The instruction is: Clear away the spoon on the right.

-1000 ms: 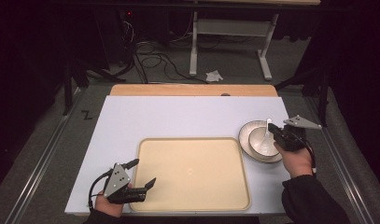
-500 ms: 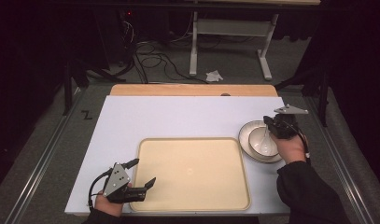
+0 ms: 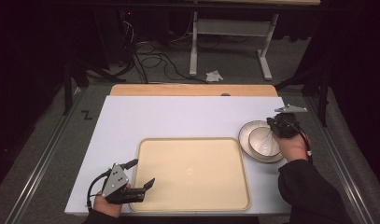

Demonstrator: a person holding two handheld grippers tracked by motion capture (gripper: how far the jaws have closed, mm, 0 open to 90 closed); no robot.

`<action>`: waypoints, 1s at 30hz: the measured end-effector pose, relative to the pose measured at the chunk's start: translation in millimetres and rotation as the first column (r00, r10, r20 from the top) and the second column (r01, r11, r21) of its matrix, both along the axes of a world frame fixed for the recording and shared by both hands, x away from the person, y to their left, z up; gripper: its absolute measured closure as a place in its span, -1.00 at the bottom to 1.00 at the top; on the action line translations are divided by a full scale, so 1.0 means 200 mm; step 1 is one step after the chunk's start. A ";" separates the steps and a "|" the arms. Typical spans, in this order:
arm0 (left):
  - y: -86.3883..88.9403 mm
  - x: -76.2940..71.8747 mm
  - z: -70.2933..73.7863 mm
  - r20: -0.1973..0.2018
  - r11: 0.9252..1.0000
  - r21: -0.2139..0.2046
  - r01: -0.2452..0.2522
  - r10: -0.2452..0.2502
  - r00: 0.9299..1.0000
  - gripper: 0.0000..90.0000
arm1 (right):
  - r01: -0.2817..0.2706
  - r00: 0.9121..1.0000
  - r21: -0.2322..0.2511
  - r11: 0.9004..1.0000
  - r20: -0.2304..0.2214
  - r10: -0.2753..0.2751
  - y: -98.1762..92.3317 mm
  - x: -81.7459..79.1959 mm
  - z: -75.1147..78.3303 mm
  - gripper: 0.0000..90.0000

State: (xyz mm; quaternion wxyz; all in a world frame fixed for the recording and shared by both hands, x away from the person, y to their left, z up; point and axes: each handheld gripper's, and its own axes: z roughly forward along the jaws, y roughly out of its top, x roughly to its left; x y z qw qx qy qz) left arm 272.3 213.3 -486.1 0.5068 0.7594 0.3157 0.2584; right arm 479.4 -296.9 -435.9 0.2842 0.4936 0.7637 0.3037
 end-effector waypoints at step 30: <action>-0.02 0.02 0.00 -0.006 1.000 -0.003 0.000 0.000 1.000 -0.65 | 0.036 0.999 -0.021 0.999 -0.011 -0.037 -0.14 -0.09 0.02 1.00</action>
